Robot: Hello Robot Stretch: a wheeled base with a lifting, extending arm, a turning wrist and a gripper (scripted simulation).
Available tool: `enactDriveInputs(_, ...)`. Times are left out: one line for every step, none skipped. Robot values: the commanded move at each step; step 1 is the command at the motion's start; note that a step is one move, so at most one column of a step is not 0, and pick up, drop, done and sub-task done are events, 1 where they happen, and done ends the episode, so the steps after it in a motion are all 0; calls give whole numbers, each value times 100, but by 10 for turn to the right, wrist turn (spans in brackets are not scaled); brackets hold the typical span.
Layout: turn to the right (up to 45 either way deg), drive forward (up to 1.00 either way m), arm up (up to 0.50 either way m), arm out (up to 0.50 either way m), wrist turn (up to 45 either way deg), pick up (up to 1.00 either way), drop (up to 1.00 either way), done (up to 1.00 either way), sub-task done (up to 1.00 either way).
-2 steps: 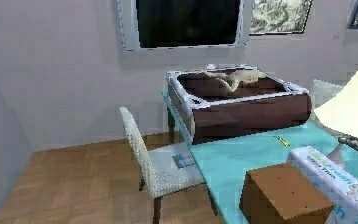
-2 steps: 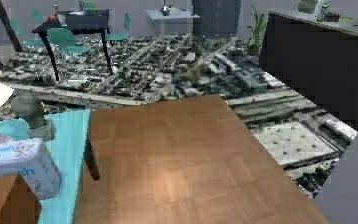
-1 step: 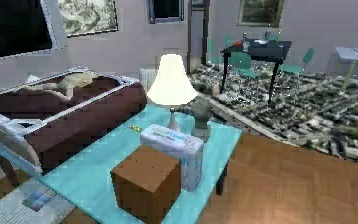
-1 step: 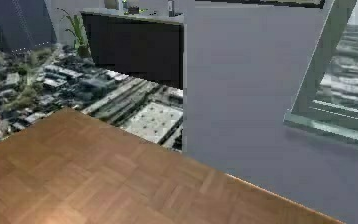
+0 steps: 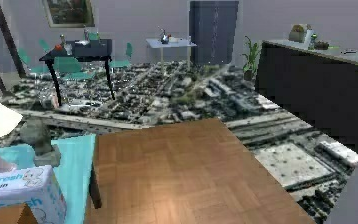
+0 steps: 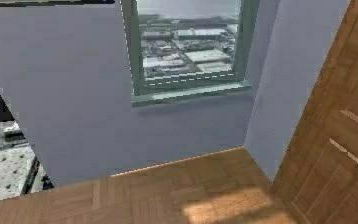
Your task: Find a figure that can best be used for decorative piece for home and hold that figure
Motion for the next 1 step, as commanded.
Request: enactDriveInputs(300,0,0,0,0,0,0,0,0)
